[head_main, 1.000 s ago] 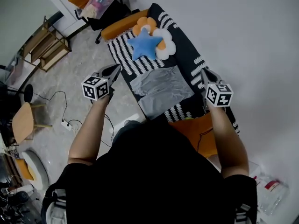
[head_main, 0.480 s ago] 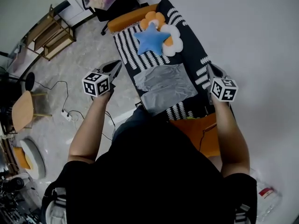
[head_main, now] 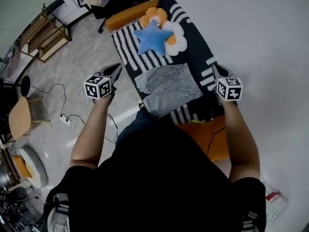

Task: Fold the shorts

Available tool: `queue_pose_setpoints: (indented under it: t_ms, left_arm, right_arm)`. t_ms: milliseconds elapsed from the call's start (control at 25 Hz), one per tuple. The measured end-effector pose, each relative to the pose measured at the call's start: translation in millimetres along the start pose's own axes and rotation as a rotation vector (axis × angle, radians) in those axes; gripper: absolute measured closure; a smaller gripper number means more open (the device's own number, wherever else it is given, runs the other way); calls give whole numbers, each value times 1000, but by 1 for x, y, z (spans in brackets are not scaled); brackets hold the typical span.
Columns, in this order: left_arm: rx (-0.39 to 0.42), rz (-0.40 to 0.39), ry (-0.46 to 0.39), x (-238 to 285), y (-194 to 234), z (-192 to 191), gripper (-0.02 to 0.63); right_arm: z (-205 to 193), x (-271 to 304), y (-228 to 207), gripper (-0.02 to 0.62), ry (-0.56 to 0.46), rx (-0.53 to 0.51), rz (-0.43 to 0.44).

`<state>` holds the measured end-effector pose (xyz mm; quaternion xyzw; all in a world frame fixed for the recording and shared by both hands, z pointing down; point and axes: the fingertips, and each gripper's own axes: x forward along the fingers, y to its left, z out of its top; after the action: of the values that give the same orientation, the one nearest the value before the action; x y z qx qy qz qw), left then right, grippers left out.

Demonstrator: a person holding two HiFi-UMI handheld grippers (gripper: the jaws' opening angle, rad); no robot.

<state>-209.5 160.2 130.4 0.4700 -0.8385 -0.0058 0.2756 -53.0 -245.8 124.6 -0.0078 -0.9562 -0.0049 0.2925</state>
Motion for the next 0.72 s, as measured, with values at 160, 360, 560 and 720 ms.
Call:
queue_pose_setpoints:
  t_ms: [160,360,560,720]
  left_arm:
    - [-5,-1,52,25,25,-13,590]
    - [-16,12,113,55,62,-30,591]
    - [-19,18,180,87,100,-53,590]
    - [-6,16,219,115,130,-78,590]
  right_arm:
    - [-6,33,-4,588,53,-32,10]
    - [-19,78,-12,588,124,-71,30]
    - [-46,127,-23,586,213,-88,50]
    - [-73,169,-32,581,295,-129,68]
